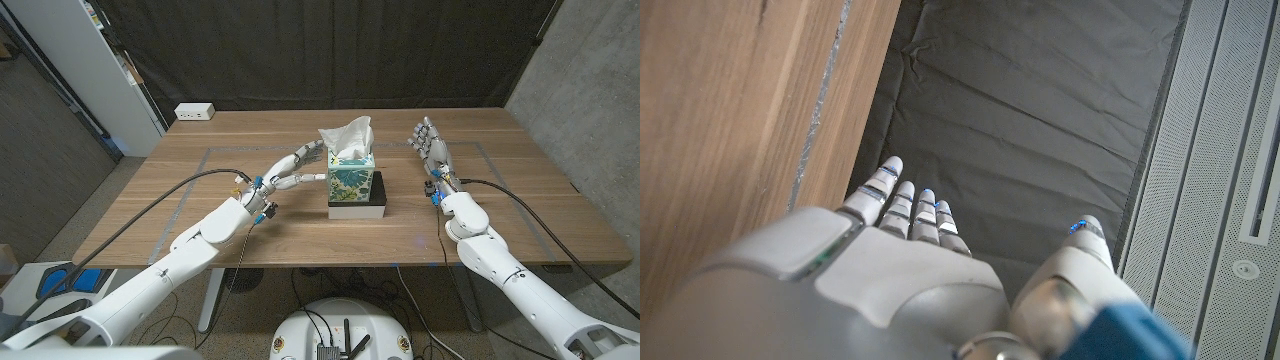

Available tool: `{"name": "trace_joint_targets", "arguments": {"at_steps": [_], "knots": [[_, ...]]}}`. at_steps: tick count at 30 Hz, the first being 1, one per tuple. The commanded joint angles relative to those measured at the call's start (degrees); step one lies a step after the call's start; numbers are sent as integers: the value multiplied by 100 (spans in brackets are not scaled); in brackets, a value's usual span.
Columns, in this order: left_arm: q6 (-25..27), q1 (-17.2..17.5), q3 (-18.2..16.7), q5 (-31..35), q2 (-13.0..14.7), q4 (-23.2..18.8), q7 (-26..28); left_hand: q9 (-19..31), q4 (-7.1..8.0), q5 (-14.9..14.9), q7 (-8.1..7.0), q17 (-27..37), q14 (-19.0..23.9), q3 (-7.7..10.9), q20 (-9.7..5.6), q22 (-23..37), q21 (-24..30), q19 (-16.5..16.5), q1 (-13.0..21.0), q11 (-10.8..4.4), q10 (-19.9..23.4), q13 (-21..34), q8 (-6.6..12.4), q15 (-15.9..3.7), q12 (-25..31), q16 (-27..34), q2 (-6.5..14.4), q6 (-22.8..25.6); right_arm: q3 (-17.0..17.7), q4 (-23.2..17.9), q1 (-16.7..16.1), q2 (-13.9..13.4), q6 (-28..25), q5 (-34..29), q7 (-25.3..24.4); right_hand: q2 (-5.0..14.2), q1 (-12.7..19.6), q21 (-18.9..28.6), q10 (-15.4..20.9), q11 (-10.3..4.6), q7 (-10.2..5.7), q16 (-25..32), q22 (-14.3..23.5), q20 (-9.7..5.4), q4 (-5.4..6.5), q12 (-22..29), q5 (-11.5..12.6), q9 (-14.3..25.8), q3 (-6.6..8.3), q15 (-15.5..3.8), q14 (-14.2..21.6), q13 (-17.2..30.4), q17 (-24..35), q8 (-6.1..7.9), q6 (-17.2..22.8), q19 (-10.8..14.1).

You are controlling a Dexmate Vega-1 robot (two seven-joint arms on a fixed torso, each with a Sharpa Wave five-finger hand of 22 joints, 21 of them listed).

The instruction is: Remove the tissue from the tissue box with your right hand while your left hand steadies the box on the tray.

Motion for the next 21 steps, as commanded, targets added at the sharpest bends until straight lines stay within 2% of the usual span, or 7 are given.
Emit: {"name": "trace_joint_targets", "arguments": {"at_steps": [1, 13, 21], "knots": [[-67, -142, 121, 160, -89, 111, -31, 19, 8, 11, 168, -4, -23, -15, -3, 21, -9, -21, 61, 10, -35, 6, -6, -14, 5, -9, 14, -32, 81, -204, -186, -76, -38, 10, -80, -48, -5, 8, -8, 8, -18, 35, 31, -16, -31, -4, -1, 12, 10, 50, -3, 22, 10, -18, -5, 0], [50, -92, 144, 249, -113, 31, 87, 19, 8, 16, 154, -5, -24, -25, 5, 21, -17, -40, 103, -2, -31, 9, -4, -21, 11, -12, 28, -27, 102, -235, -251, -94, -27, 43, -63, -49, -9, 9, -11, 10, -28, 38, 31, -3, -30, -3, -1, 12, 8, 50, 2, 21, 6, -19, -10, -1], [157, -189, 222, 292, -132, 5, 23, 19, 9, 16, 144, -6, -18, -31, 9, 22, -18, -47, 131, -19, -26, 11, -1, -34, 15, -11, 36, -19, 163, -316, -388, -137, -19, 86, -105, -50, -13, 7, -14, 7, -36, 39, 32, -1, -29, -4, -1, 12, 6, 52, 4, 22, 3, -19, -13, -9]]}}
